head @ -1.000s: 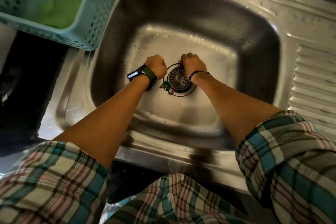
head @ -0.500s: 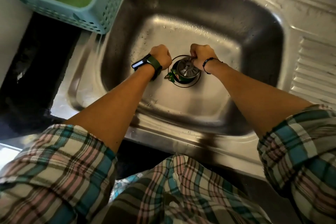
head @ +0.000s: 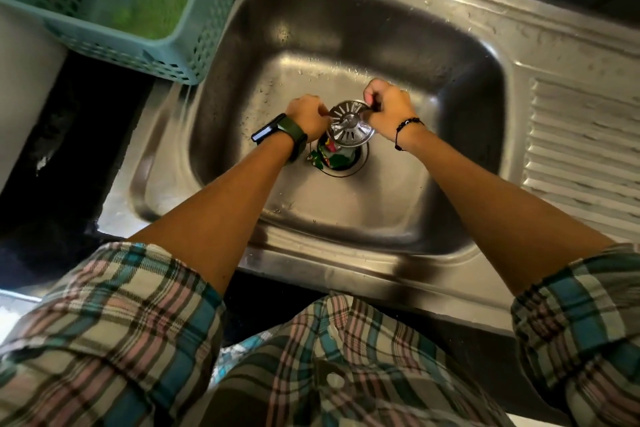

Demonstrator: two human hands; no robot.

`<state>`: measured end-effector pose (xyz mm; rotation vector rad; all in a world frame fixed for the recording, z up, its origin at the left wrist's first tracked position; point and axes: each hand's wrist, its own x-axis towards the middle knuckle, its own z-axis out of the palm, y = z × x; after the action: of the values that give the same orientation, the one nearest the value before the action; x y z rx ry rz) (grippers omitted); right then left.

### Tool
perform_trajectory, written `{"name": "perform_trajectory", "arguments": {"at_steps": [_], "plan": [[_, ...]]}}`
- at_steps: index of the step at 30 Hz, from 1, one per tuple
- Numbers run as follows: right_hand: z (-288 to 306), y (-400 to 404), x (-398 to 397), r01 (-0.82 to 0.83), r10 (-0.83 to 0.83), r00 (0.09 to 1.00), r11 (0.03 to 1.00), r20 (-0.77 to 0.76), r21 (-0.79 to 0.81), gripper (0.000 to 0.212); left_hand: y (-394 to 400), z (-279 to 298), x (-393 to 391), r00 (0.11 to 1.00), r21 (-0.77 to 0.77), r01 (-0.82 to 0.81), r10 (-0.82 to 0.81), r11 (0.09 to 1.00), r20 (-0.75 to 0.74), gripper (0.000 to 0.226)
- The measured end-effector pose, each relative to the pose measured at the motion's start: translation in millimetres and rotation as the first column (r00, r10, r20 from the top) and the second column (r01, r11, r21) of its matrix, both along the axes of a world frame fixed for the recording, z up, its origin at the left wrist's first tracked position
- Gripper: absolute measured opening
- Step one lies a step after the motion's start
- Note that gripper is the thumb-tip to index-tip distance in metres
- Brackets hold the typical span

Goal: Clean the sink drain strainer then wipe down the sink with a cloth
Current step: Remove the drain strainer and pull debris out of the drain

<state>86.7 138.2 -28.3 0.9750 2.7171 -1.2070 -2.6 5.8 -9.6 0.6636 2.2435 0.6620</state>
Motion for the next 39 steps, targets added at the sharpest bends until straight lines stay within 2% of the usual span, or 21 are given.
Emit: {"name": "perform_trajectory", "arguments": {"at_steps": [2, 4, 6, 9, 12, 14, 18, 21, 26, 28, 30, 32, 35, 37, 39], "plan": [[6.3, 1.4, 1.8, 0.014, -0.014, 1.0, 1.0, -0.006, -0.009, 0.033, 1.6, 5.6, 0.8, 0.999, 0.052, -0.011, 0.008, 0.999, 0.044, 0.019], [10.3, 2.4, 3.3, 0.043, -0.043, 0.999, 0.999, -0.024, 0.003, 0.027, 3.9, 9.8, 0.7, 0.999, 0.073, -0.016, 0.013, 0.997, 0.04, 0.017], [14.5, 2.5, 6.2, 0.029, -0.025, 0.999, 0.987, -0.027, 0.159, 0.024, 5.8, 13.4, 0.9, 0.999, 0.084, -0.024, 0.021, 0.996, 0.039, 0.015], [22.6, -2.4, 12.7, -0.071, 0.121, 0.99, 0.864, -0.069, 0.498, 0.029, 8.1, 17.5, 0.6, 0.995, 0.115, -0.068, 0.059, 0.991, 0.081, 0.023], [29.1, -13.8, 18.5, -0.197, 0.311, 0.947, 0.755, -0.077, 0.626, 0.024, 8.9, 20.9, 0.2, 0.991, 0.144, -0.115, 0.104, 0.983, 0.087, 0.027], [30.0, -20.2, 19.7, -0.261, 0.363, 0.931, 0.727, -0.034, 0.635, 0.024, 8.9, 22.9, -0.1, 0.989, 0.163, -0.131, 0.117, 0.978, 0.091, 0.026], [31.9, -27.8, 18.1, -0.301, 0.358, 0.933, 0.746, 0.023, 0.594, 0.033, 8.6, 27.5, -0.3, 0.978, 0.197, -0.174, 0.146, 0.965, 0.146, 0.023], [36.8, -32.7, 15.1, -0.261, 0.339, 0.94, 0.767, -0.025, 0.586, 0.029, 6.9, 31.9, -2.5, 0.961, 0.246, -0.236, 0.188, 0.94, 0.204, 0.021], [47.5, -37.0, 17.4, -0.205, 0.323, 0.94, 0.791, -0.109, 0.577, 0.012, 2.8, 40.7, -2.5, 0.933, 0.256, -0.299, 0.226, 0.919, 0.279, 0.009], [52.6, -38.2, 22.4, -0.111, 0.249, 0.945, 0.854, -0.213, 0.508, 0.007, 2.1, 45.4, -1.7, 0.925, 0.274, -0.318, 0.235, 0.908, 0.297, 0.008], [62.8, -37.8, 28.2, 0.06, 0.069, 0.931, 0.939, -0.357, 0.338, 0.007, 3.4, 50.8, -1.3, 0.934, 0.305, -0.308, 0.226, 0.901, 0.277, 0.014], [77.2, -34.4, 35.1, 0.227, -0.119, 0.883, 0.955, -0.455, 0.192, 0.015, 6.6, 57.7, 1.1, 0.955, 0.337, -0.273, 0.21, 0.901, 0.211, 0.015], [98.7, -17.9, 45.8, 0.435, -0.404, 0.826, 0.901, -0.393, -0.011, 0.023, 16.8, 68.7, 10.5, 0.973, 0.418, -0.219, 0.165, 0.882, 0.163, 0.008], [115.2, -2.6, 57.6, 0.54, -0.594, 0.749, 0.804, -0.294, -0.249, 0.022, 27.1, 77.6, 23.4, 0.989, 0.49, -0.142, 0.102, 0.86, 0.107, 0.014], [134.2, 10.9, 75.4, 0.583, -0.706, 0.684, 0.681, -0.185, -0.442, 0.028, 38.0, 87.2, 41.2, 0.999, 0.548, -0.041, 0.031, 0.835, 0.027, 0.016]]}}
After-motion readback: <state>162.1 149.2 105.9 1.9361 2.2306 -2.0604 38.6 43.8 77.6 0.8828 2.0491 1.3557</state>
